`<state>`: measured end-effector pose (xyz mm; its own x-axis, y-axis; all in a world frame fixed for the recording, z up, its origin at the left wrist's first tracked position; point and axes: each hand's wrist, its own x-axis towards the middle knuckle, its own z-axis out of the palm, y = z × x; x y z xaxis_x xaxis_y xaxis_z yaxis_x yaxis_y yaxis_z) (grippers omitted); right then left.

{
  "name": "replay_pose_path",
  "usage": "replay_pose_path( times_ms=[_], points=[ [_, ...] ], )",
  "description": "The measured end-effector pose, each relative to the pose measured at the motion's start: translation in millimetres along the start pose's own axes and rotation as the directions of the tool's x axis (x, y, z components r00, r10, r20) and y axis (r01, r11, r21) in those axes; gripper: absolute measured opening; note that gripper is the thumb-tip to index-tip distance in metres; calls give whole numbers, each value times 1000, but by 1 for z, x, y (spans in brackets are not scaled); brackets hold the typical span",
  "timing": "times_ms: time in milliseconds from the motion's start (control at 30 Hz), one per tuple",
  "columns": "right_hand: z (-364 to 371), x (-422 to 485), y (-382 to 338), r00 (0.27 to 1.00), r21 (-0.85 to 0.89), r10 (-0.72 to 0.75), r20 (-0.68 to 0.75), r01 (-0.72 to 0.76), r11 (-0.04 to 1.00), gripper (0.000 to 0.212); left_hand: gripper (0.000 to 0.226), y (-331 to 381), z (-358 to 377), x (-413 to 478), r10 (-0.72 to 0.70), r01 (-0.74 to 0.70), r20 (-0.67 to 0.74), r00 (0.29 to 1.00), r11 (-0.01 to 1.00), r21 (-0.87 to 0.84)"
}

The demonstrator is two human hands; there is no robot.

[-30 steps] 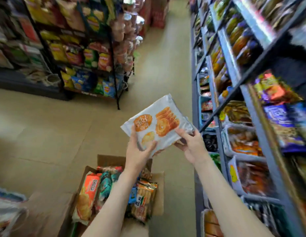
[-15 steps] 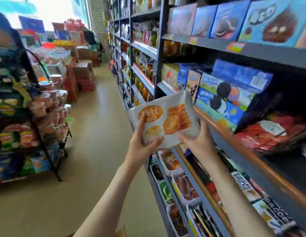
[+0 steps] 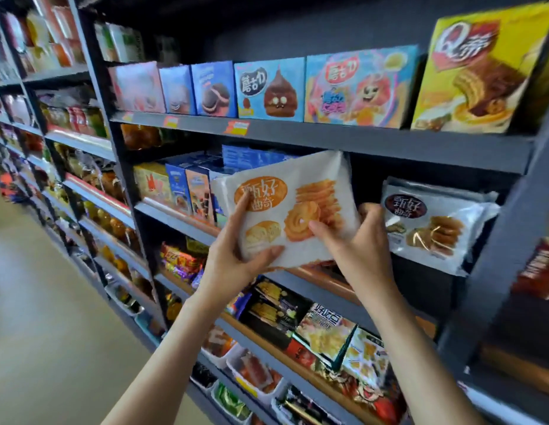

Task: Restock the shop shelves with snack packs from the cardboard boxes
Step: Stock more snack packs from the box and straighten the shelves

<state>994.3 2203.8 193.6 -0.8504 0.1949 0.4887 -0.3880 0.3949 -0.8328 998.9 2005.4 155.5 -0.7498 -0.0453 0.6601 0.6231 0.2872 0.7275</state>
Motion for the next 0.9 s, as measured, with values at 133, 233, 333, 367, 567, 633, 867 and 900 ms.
replay_pose_path(
  times_ms=[133, 233, 333, 367, 567, 633, 867, 900],
  points=[
    [-24, -1, 9, 991, 0, 34, -133, -34, 999, 72, 91, -5, 31, 19, 60, -56, 123, 991, 998, -41],
    [-33, -2, 24, 971, -28, 54, -234, -62, 998, 75, 92, -4, 54, 32, 81, -80, 226, 971, 997, -13],
    [-37, -1, 38, 952, -52, 131, -276, -151, 987, 87, 89, 5, 77, 47, 129, -155, 284, 950, 986, 70],
    [-38, -1, 40, 943, -28, 164, -291, -180, 983, 95, 88, 7, 85, 52, 148, -179, 309, 939, 981, 75],
    [-47, 6, 47, 858, 1, 218, -466, -246, 969, 91, 94, 9, 132, 73, 145, -229, 483, 863, 966, 119],
    [-50, 13, 49, 804, 54, 316, -504, -336, 940, 87, 98, 7, 149, 76, 130, -241, 534, 835, 960, 145],
    [-55, 34, 67, 714, -60, 486, -505, -590, 805, 79, 96, -10, 196, 84, -45, -203, 670, 741, 936, 288],
    [-54, 37, 67, 701, -105, 510, -498, -633, 767, 78, 96, -13, 200, 86, -71, -185, 673, 737, 935, 302]
  ],
)
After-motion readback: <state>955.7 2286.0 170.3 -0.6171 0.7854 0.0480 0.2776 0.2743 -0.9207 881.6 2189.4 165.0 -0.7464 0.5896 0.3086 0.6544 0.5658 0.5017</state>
